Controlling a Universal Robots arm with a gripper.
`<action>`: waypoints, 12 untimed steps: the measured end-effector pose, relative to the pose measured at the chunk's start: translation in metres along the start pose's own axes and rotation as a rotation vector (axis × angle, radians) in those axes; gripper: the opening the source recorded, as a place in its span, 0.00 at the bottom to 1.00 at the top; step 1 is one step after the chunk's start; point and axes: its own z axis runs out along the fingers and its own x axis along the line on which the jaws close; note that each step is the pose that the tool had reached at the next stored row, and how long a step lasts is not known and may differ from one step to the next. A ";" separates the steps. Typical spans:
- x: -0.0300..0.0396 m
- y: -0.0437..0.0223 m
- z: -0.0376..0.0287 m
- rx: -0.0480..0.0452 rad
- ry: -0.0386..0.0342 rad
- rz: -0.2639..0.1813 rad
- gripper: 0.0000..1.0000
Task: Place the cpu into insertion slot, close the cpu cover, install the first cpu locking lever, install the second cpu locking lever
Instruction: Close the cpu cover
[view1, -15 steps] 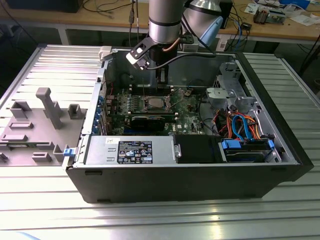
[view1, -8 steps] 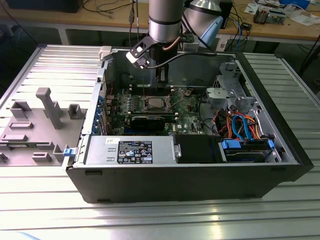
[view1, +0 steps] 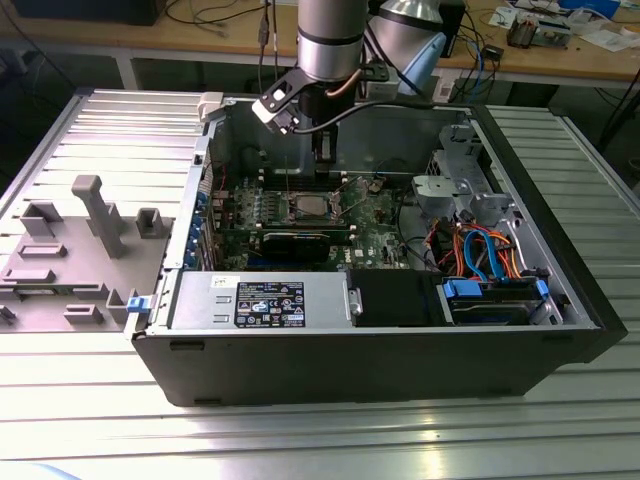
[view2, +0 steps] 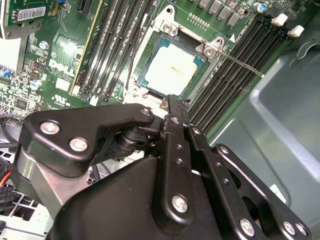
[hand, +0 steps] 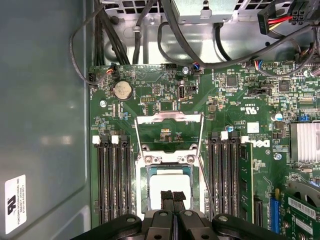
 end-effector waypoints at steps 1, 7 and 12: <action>0.0000 0.0000 -0.0006 0.0000 0.0000 0.000 0.11; 0.0001 0.0001 -0.0045 -0.0001 0.0002 0.000 0.11; 0.0002 0.0002 -0.0076 0.0000 0.0001 0.000 0.11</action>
